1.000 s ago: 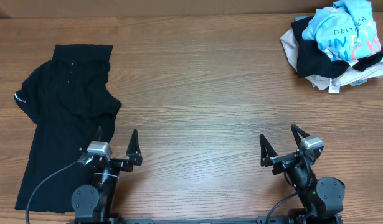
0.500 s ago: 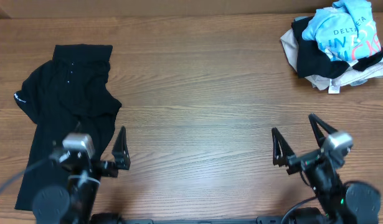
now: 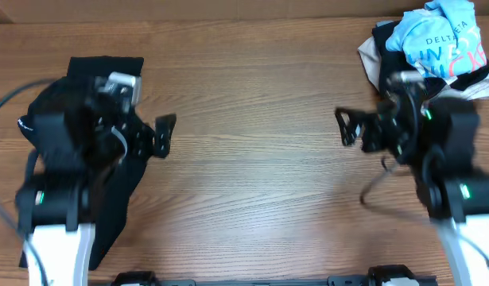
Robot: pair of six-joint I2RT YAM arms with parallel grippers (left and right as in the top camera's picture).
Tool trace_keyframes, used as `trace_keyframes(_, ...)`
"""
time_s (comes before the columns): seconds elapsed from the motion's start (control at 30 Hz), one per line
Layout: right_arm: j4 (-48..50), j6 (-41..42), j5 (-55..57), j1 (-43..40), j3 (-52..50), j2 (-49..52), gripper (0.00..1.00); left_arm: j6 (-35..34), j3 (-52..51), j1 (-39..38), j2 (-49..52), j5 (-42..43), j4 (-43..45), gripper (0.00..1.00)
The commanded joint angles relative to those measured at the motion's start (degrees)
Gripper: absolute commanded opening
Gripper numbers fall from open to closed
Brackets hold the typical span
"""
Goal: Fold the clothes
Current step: 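Reach the left gripper to the black polo shirt and grasp it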
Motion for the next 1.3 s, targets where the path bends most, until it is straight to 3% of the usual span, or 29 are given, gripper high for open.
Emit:
trace_keyframes(0.0,2.89,0.24,-7.39,0.33,1.31,8.50,1.00,2.91,1.20,0.46,6.73,1.75,1.99,1.00)
trace_keyframes(0.23,5.95,0.26,-18.14,0.35,1.31,23.41,0.99,-6.73,1.20,5.73,19.41,-15.72,6.78,1.00)
trace_keyframes(0.3,6.99,0.26,-19.32,0.61,1.31,26.73,0.91,-7.85,1.20,8.57,22.58,-17.70,7.98,1.00)
trace_keyframes(0.37,7.69,0.26,-19.32,1.29,1.29,29.38,0.84,-8.28,1.20,11.82,25.79,-17.92,9.25,1.00)
trace_keyframes(0.6,10.16,0.24,-18.67,4.46,1.29,34.25,0.81,-8.81,1.20,19.96,35.89,-17.25,10.45,0.96)
trace_keyframes(0.77,11.21,0.26,-17.88,5.53,1.29,34.95,0.81,-4.44,1.20,21.16,40.76,-17.29,10.80,0.82)
trace_keyframes(0.97,11.21,0.24,-17.33,5.53,1.29,34.95,0.78,-4.35,1.20,20.94,45.66,-17.31,11.80,0.55)
trace_keyframes(1.27,11.17,0.24,-17.33,5.53,1.29,34.95,0.78,-4.33,1.20,20.94,50.05,-18.10,14.27,0.59)
